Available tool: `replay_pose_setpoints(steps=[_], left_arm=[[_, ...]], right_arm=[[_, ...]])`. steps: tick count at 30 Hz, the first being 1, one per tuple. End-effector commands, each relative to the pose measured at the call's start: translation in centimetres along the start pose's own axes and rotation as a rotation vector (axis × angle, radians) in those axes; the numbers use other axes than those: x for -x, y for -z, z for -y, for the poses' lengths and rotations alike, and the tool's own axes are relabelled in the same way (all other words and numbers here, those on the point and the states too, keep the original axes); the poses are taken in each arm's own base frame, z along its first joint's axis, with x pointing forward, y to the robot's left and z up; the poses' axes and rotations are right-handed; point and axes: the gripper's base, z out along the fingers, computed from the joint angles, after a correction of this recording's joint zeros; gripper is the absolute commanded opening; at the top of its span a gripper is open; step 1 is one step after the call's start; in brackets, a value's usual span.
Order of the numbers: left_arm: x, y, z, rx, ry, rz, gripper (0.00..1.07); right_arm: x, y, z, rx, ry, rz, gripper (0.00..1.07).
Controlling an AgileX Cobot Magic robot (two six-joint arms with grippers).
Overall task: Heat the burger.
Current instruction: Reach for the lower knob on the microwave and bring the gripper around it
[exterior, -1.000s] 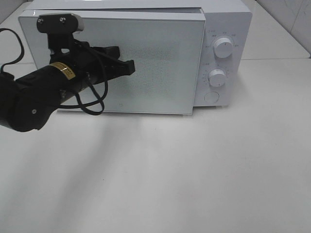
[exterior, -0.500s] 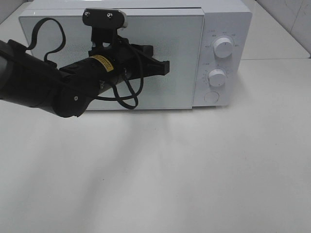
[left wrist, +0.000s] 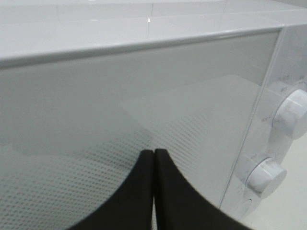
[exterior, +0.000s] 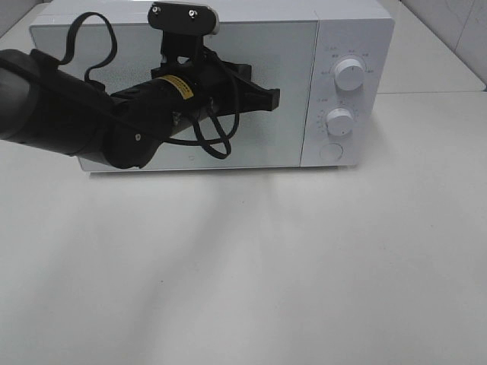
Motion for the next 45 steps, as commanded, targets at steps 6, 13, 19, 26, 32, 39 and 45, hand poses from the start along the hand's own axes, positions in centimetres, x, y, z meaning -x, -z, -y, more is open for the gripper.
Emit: replay_pose_setpoints(steps=[6, 13, 19, 26, 32, 39, 45], left_arm=[[0.5, 3.4, 1.3, 0.005, 0.061, 0.005, 0.00], [-1.6, 9.2, 3.8, -0.086, 0.047, -0.129, 1.01], [-2.0, 11.7, 4.1, -0.132, 0.022, -0.291, 1.00], [-0.4, 14.7, 3.1, -0.167, 0.013, -0.512, 0.98], [1.4, 16.9, -0.3, -0.111, 0.037, -0.623, 0.98], [3.1, 19.9, -4.8, 0.004, -0.005, -0.727, 0.98], [4.1, 23.2, -7.5, 0.109, -0.046, -0.820, 0.98]], right_arm=[[-0.2, 0.5, 0.1, -0.007, -0.002, 0.048, 0.76], [-0.2, 0.5, 0.1, -0.007, -0.002, 0.048, 0.76], [-0.2, 0.5, 0.1, -0.007, -0.002, 0.048, 0.76], [-0.2, 0.5, 0.1, -0.007, -0.002, 0.048, 0.76], [-0.2, 0.5, 0.1, -0.007, -0.002, 0.048, 0.76], [-0.2, 0.5, 0.1, -0.007, -0.002, 0.048, 0.76], [-0.2, 0.5, 0.1, -0.007, -0.002, 0.048, 0.76]])
